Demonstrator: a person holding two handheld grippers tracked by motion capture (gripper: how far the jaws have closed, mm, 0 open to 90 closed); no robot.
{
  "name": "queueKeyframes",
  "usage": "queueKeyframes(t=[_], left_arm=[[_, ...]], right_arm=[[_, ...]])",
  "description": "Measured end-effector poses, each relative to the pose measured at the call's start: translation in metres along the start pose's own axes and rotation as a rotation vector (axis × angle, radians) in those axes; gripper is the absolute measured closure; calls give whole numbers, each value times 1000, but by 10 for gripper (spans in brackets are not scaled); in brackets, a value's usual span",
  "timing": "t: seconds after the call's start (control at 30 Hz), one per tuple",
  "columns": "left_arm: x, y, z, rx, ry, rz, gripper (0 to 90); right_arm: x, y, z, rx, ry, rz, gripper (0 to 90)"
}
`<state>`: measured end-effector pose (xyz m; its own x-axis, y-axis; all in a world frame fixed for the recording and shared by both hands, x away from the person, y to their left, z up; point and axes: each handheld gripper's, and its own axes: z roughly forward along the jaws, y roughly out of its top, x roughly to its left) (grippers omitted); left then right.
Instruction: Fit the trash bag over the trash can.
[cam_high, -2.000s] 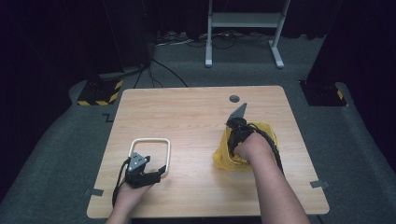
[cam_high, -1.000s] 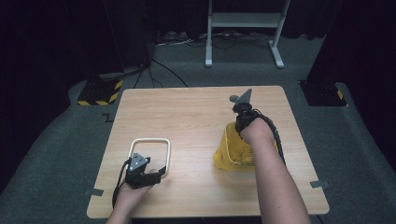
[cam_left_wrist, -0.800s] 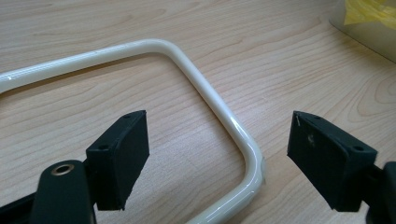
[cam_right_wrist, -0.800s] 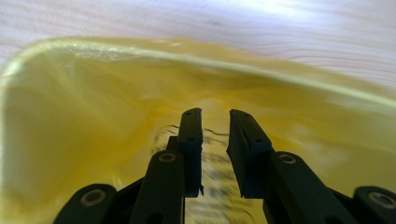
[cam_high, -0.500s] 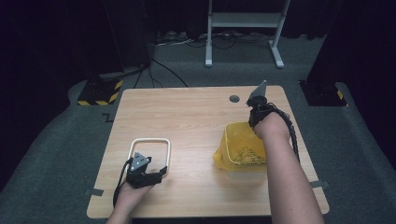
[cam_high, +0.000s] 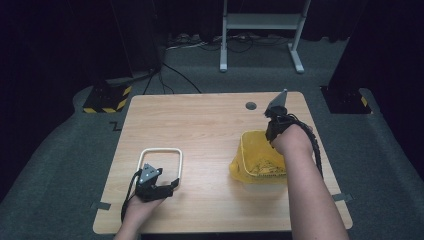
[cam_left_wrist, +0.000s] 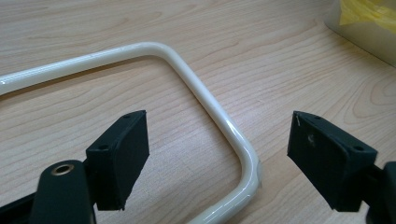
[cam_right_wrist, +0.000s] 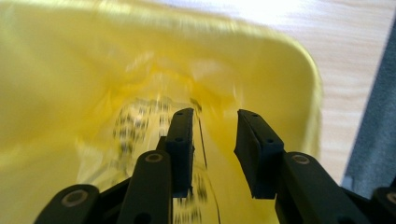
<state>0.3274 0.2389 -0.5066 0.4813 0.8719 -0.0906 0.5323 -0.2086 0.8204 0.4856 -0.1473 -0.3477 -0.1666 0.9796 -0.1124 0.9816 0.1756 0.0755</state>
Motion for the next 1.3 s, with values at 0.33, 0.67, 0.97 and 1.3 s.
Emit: queueKeyframes(t=[0.33,0.67,0.97,1.3], left_arm=[[-2,0,1,2,-5,0,206],[0,0,0,4,0,-6,206],[-2,0,1,4,-2,-3,205],[-1,0,1,12,0,-3,204]], right_arm=[[-7,-25,33,80,-33,14,673],[-8,-35,-7,32,0,26,659],[-11,-55,31,124,19,8,646],[-19,-49,-26,-2,38,19,606]])
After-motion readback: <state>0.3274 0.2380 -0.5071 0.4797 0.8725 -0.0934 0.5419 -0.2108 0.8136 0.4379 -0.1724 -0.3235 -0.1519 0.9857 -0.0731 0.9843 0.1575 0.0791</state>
